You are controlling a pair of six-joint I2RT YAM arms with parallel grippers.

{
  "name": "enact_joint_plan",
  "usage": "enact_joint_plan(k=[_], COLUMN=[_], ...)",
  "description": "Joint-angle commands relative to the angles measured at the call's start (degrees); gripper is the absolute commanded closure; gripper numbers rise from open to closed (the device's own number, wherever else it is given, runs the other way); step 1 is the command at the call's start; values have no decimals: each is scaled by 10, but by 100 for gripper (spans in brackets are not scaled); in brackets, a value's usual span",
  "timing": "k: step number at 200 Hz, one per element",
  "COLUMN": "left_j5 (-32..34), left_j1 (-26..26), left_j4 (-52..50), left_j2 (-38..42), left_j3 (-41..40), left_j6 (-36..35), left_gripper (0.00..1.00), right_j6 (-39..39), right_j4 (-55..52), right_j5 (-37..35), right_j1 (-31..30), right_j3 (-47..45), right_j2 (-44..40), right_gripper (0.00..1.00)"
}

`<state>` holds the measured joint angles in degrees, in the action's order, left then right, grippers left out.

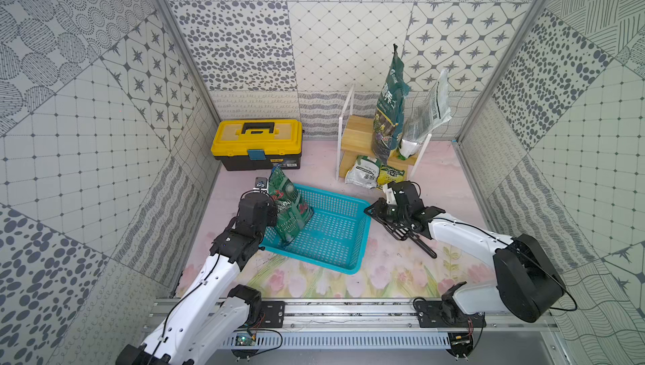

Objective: Take down the fertilizer bag from the shelf
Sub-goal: Place the fertilizer bag in the storage box.

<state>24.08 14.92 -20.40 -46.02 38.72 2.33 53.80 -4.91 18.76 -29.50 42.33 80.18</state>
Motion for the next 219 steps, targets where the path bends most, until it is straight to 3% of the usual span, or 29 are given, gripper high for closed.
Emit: enact_joint_plan(k=[1,32,65,74,90,95,113,127,193,219], left_j5=[115,124,107,97,82,81,85,81,14,-88], left_j1=[-8,-8,-8,-8,-9,-8,-8,-7,-9,-9], left_j4=[-5,-4,17,15,11,12,25,42,2,-20], left_j2=[60,118,116,105,88,84,75,72,-9,-31], left_j3=[-8,-17,-13,-9,1,4,18,35,214,266], left_j6=[94,95,65,63,71,75,75,59,-11,9], left_gripper=[100,100,99,79,12,1,0,0,0,0], right_j6=[-13,-16,-18,-19,-22,-24,-31,-38,-115,-177], right_j4=[-7,-12,-15,-15,-18,-20,-27,-33,-121,-209], right_j5=[-27,-27,-21,-20,-16,-14,-7,-1,1,-49], right_j1=[9,9,9,8,8,8,8,9,21,22], right_j3=[1,8,14,16,19,20,27,33,92,147], right_j2=[-16,-10,-6,-5,-6,-6,-7,-8,-36,-68], right_gripper=[82,82,80,77,63,57,41,35,27,26])
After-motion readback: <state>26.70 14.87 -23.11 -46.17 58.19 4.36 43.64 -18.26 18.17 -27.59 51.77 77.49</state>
